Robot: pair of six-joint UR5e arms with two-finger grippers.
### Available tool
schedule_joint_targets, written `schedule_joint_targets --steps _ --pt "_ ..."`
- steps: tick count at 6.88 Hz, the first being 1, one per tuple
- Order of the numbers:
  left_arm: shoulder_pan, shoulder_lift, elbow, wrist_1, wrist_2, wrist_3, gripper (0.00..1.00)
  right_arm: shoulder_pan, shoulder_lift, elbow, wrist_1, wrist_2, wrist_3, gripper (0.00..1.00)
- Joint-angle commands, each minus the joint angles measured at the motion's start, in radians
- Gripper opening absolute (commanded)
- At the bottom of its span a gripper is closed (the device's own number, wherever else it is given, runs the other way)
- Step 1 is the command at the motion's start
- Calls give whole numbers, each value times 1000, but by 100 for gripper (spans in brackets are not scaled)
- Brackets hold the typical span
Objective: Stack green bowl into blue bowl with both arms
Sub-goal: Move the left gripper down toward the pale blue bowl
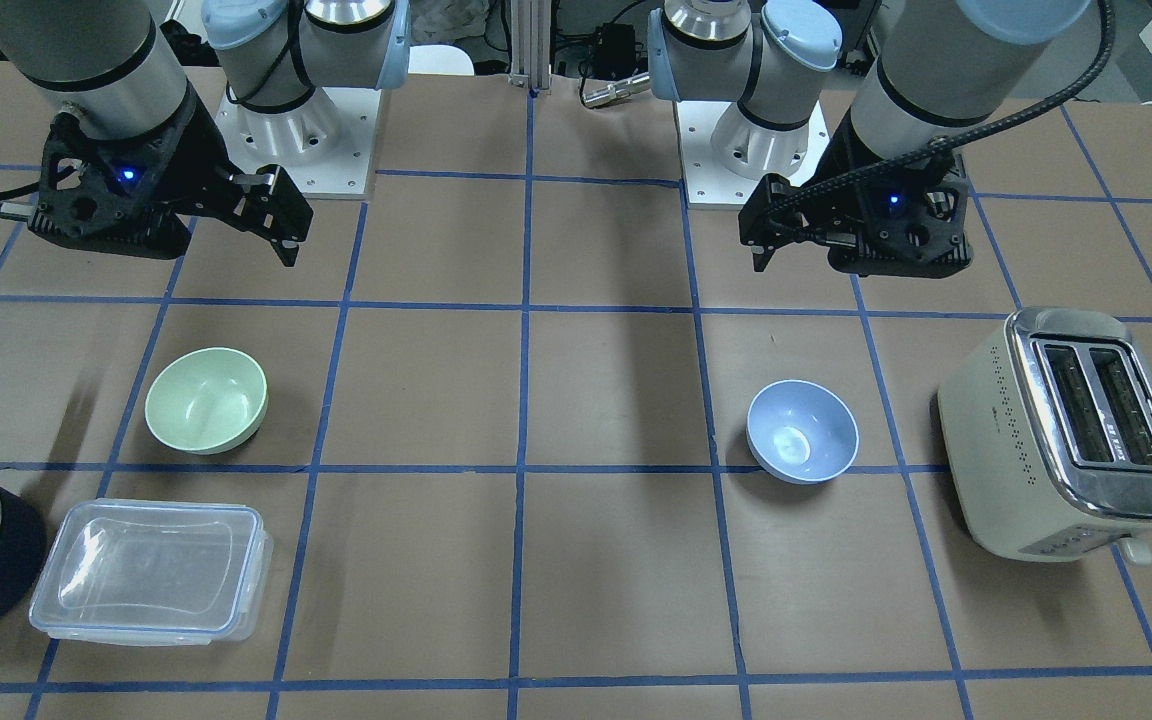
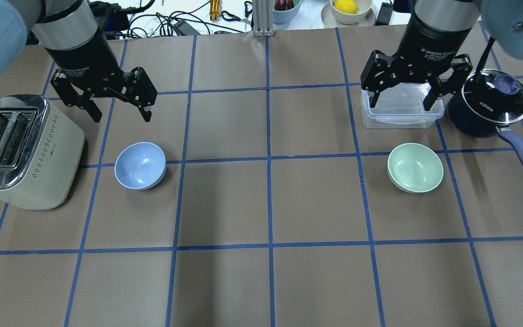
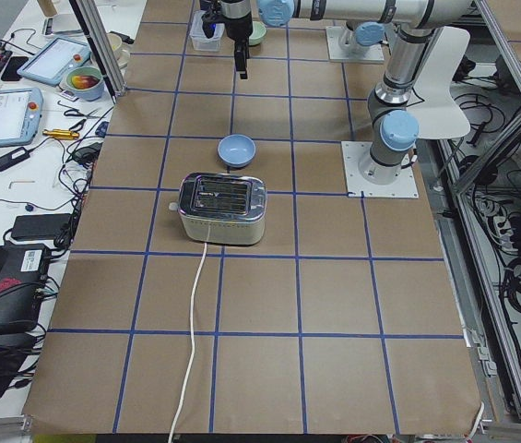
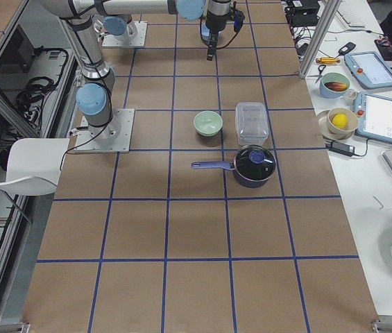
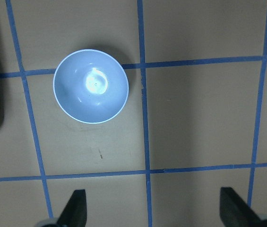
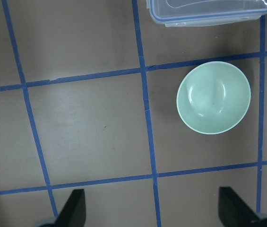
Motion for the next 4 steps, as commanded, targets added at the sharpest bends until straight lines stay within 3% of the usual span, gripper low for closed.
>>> schedule_joint_targets --steps 1,4 --pt "0 3 -11 39 3 -1 100 -6 -4 0 3 -2 -2 100" --pt "0 -11 -93 90 1 -2 100 -3 -4 0 2 -2 0 100"
